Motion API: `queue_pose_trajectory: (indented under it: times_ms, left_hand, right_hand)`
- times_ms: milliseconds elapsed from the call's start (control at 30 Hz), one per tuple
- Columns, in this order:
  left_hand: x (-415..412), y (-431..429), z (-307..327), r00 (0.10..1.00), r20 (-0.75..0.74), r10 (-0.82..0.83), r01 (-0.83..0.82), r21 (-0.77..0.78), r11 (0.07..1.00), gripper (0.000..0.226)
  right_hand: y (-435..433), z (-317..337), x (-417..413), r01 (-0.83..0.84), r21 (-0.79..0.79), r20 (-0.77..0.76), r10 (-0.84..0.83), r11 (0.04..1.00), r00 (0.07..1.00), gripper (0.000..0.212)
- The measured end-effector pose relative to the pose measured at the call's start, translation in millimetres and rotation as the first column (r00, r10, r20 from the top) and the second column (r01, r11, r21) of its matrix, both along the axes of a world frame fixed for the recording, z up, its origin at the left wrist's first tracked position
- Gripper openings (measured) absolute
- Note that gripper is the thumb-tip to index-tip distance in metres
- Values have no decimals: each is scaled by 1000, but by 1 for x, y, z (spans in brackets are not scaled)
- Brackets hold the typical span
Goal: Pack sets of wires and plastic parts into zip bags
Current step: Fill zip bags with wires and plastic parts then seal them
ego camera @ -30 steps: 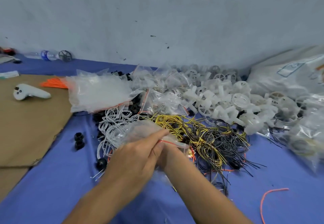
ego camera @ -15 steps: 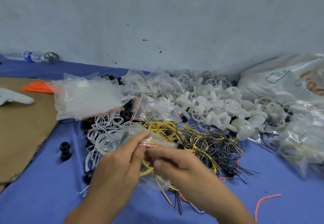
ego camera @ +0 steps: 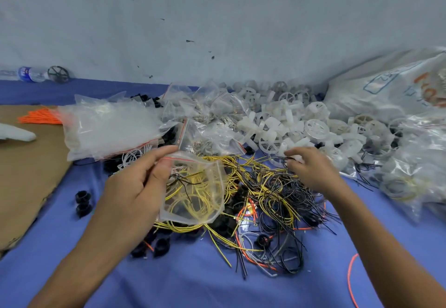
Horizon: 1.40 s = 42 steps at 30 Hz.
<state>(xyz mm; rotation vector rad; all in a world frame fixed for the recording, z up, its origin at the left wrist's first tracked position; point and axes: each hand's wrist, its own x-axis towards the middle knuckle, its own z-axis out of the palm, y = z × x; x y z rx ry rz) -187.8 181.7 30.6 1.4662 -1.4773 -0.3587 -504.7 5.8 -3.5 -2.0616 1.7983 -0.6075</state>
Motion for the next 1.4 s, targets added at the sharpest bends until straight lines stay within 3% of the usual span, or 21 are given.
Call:
queue_pose_trajectory:
  times_ms: [200,300,400,533,600,667,767,833,967,1067,1133,1167,1267,1333,1400]
  left_hand:
    - [14,-8,9,999,-44,-13,13,11,1000,28]
    - [13,-7,10,1000,-29,-8,9,3,1000,28]
    - [11,-5,12,1000,-16,-12,12,2,1000,29]
    - [7,-1,15,999,49,18,-18,-1,1000,31]
    - [1,5,15,996,88,26,-28,13,1000,33]
    - [-12,15,10,994,111,8,-12,40,999,35]
    - [-38,33,-10,973,220,-74,52,106,993,44]
    - [-53,43,-27,941,312,-130,79,171,982,48]
    - [-75,48,-63,852,489,-187,77,235,969,50]
    - [-85,48,-84,888,434,-149,37,255,966,53]
    - [-84,46,-86,834,512,-207,21,346,938,48]
    - [-83,47,-82,850,485,-206,21,360,933,46]
    - [-84,47,-77,837,540,-88,-20,191,981,44]
    - [-83,50,-70,860,501,-100,-7,206,978,45]
    - [-83,51,-68,870,485,-89,-5,190,982,44]
  right_hand:
    - [-61,-41,-12,27,65,-457,6,998,890,48]
    - [-66,-52,-12,41,-32,-508,-51,999,860,47]
    - [-58,-46,-11,51,-168,-355,-108,984,929,40]
    - [-27,-11,-10,26,-264,91,-2,964,996,37]
    - [-2,13,-8,30,-263,384,76,964,920,31]
    - [30,35,-4,-3,-213,607,135,977,783,29]
    - [85,38,-4,-293,-106,778,263,950,571,17]
    - [123,22,-3,-538,30,827,281,842,486,8]
    - [172,-34,0,-665,307,793,203,681,574,19]
    - [195,-54,9,-601,387,807,58,699,588,28]
    - [204,-58,13,-518,419,808,-46,746,587,30]
    - [205,-59,14,-468,431,809,-100,772,580,32]
    - [201,-52,27,-347,466,775,-186,814,605,33]
    - [195,-45,46,-315,478,809,-272,820,521,30]
    - [194,-41,69,-317,483,857,-366,816,363,32]
